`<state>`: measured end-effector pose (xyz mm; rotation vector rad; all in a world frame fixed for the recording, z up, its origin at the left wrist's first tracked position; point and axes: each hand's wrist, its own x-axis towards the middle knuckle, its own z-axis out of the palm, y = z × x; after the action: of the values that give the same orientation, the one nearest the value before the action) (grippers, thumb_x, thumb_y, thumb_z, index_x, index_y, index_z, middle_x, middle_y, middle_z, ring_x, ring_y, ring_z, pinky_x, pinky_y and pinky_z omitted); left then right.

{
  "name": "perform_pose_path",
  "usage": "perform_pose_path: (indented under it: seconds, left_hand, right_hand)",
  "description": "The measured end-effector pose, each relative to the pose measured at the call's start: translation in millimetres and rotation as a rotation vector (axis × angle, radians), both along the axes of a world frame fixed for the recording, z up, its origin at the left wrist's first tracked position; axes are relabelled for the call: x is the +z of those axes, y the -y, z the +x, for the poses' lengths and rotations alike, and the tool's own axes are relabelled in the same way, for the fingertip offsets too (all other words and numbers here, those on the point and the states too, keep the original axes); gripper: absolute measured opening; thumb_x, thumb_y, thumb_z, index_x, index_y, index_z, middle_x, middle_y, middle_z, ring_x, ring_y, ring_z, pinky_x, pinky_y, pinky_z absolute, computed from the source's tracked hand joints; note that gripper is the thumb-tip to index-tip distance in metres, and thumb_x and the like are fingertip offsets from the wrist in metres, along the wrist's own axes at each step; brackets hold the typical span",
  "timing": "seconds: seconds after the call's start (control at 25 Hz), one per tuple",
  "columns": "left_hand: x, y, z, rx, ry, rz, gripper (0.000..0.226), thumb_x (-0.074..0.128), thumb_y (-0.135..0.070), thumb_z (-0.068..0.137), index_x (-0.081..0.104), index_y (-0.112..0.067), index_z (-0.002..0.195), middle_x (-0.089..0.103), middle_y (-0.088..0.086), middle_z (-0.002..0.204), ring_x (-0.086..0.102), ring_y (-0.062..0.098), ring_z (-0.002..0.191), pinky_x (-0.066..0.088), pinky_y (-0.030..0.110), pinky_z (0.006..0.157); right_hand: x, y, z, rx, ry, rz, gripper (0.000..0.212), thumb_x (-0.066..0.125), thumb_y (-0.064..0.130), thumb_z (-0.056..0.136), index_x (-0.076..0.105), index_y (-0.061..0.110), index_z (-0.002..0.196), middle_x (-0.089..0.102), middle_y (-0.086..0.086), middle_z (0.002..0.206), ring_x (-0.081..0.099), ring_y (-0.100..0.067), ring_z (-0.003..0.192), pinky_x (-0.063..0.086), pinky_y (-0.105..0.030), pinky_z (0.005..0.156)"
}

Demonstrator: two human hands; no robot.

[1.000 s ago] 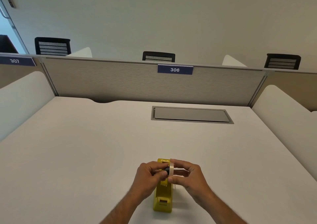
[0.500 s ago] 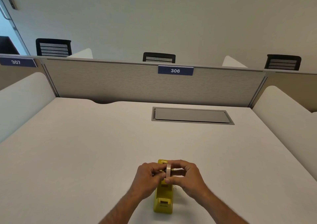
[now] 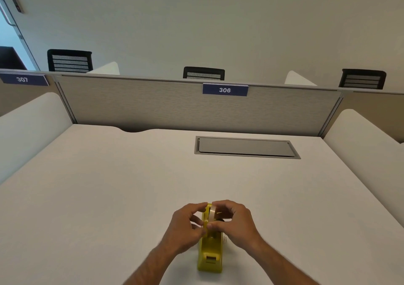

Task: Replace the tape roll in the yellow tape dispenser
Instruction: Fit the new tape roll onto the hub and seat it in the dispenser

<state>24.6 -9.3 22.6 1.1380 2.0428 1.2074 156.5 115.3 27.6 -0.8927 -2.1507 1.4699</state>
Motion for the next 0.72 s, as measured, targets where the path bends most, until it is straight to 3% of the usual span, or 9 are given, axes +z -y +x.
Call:
perform_pose_path:
  seconds: [0.12, 0.24, 0.36, 0.52, 0.72]
  left_hand:
    - [-2, 0, 2, -0.073, 0.003, 0.042, 0.084, 0.086, -0.018, 0.069, 0.046, -0.042, 0.139, 0.057, -0.02, 0.125, 0.067, 0.011, 0.086, 0.06, 0.02, 0.07]
    - [-2, -1, 1, -0.095, -0.006, 0.095, 0.069, 0.083, -0.017, 0.074, 0.054, -0.049, 0.128, 0.066, -0.017, 0.12, 0.067, 0.008, 0.088, 0.059, 0.02, 0.073]
    - [-2, -3, -1, -0.041, 0.05, 0.137, 0.057, 0.087, -0.021, 0.069, 0.064, -0.049, 0.113, 0.073, -0.012, 0.108, 0.071, 0.012, 0.082, 0.061, 0.024, 0.072]
    - [-1, -6, -5, 0.038, 0.161, 0.113, 0.058, 0.094, -0.024, 0.054, 0.067, -0.036, 0.104, 0.072, -0.015, 0.102, 0.073, 0.017, 0.074, 0.064, 0.033, 0.068]
    - [-3, -8, 3, 0.016, 0.202, 0.104, 0.062, 0.095, -0.024, 0.051, 0.067, -0.04, 0.104, 0.07, -0.012, 0.106, 0.074, 0.021, 0.069, 0.063, 0.031, 0.067]
  right_hand:
    - [0, 2, -2, 0.011, 0.007, -0.053, 0.053, 0.095, 0.024, 0.056, 0.073, 0.031, 0.104, 0.077, 0.009, 0.094, 0.073, -0.01, 0.088, 0.063, -0.029, 0.079]
    - [0, 2, 0, 0.026, 0.005, -0.097, 0.056, 0.095, 0.023, 0.058, 0.072, 0.03, 0.108, 0.077, 0.006, 0.1, 0.073, -0.015, 0.094, 0.062, -0.038, 0.084]
    - [1, 1, 3, -0.037, -0.022, -0.209, 0.065, 0.098, 0.018, 0.055, 0.068, 0.026, 0.112, 0.075, 0.001, 0.103, 0.075, -0.018, 0.09, 0.063, -0.04, 0.08]
    - [3, -2, 7, -0.15, -0.147, -0.371, 0.047, 0.095, 0.033, 0.047, 0.077, 0.008, 0.082, 0.077, -0.014, 0.085, 0.075, -0.026, 0.079, 0.063, -0.033, 0.068]
    - [3, -3, 10, -0.234, -0.176, -0.51, 0.04, 0.088, 0.032, 0.053, 0.072, 0.002, 0.073, 0.074, -0.015, 0.073, 0.074, -0.028, 0.07, 0.064, -0.041, 0.066]
